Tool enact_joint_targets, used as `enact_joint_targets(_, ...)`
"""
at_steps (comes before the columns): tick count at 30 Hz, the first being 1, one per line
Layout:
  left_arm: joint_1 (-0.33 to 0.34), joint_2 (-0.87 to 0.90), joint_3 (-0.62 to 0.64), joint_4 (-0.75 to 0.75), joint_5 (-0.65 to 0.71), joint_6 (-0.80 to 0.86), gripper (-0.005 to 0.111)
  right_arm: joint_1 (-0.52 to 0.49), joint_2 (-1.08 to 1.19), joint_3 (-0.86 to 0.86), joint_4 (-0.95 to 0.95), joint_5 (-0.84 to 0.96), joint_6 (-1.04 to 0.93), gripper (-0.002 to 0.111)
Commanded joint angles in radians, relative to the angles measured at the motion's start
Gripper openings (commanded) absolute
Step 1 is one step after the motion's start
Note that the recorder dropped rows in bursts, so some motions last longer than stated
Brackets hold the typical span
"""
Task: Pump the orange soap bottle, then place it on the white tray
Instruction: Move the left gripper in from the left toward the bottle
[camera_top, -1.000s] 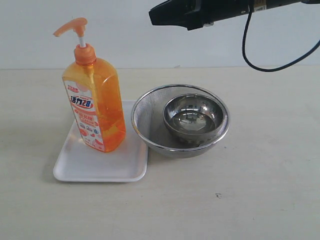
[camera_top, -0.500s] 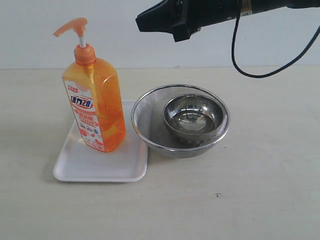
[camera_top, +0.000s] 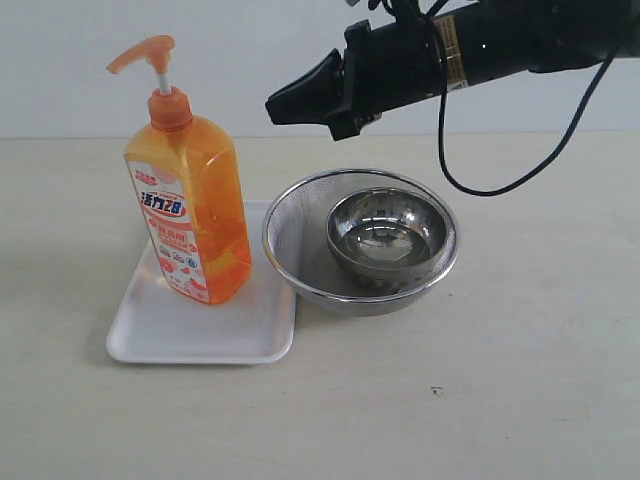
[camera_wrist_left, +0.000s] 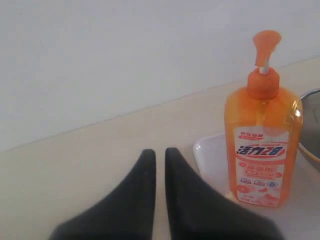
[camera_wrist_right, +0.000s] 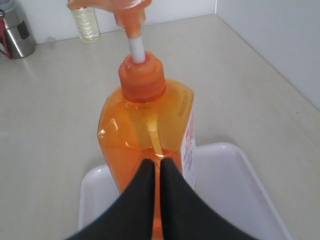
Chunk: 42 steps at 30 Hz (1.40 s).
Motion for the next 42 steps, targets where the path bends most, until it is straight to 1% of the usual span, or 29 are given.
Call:
enact_joint_targets(1,-0.003,-0.004,0.081,0.096,-0.074,-0.148,0.005,0.03,0.004,-0.002,0.005,0.014,-0.037,0.001)
enact_joint_targets(8,-0.003,-0.004,0.169,0.2,-0.131,-0.283,0.005,0.062,0.004,-0.002,0.005,0.091,-0.071,0.001)
enact_joint_targets(11,-0.003,-0.004,0.208,0.302,-0.135,-0.382,0.005,0.073,0.004,-0.002,0.005,0.147,-0.071,0.001)
enact_joint_targets(13,-0.003,-0.004,0.242,0.406,-0.135,-0.5,0.005,0.082,0.004,-0.002,0.005,0.164,-0.076,0.001)
enact_joint_targets(17,-0.003,-0.004,0.314,0.612,-0.154,-0.789,0.005,0.084,0.004,-0.002,0.005,0.181,-0.091,0.001)
enact_joint_targets(18,-0.003,-0.004,0.337,0.683,-0.154,-0.885,0.005,0.084,0.004,-0.002,0.005,0.188,-0.091,0.001)
enact_joint_targets(20,-0.003,0.006,0.364,0.773,-0.156,-0.988,0.005,0.084,0.004,-0.002,0.005,0.2,-0.091,0.001)
enact_joint_targets(22,-0.003,0.031,0.388,0.788,-0.168,-1.087,0.005,0.084,0.005,-0.002,0.009,0.207,-0.091,0.001)
enact_joint_targets(29,-0.003,0.19,0.39,0.788,-0.205,-1.1,0.005,0.084,0.005,-0.002,0.064,0.249,-0.097,0.001)
enact_joint_targets(37,-0.003,0.391,0.343,0.788,-0.124,-1.115,0.005,0.084,0.005,-0.002,0.068,0.243,-0.098,0.001)
enact_joint_targets(40,-0.001,0.468,0.329,0.788,-0.07,-1.115,0.005,0.084,0.007,-0.002,0.036,0.242,-0.095,0.0)
enact_joint_targets(42,0.007,0.506,0.327,0.788,-0.06,-1.113,0.005,0.084,0.012,-0.002,0.007,0.242,-0.079,0.0)
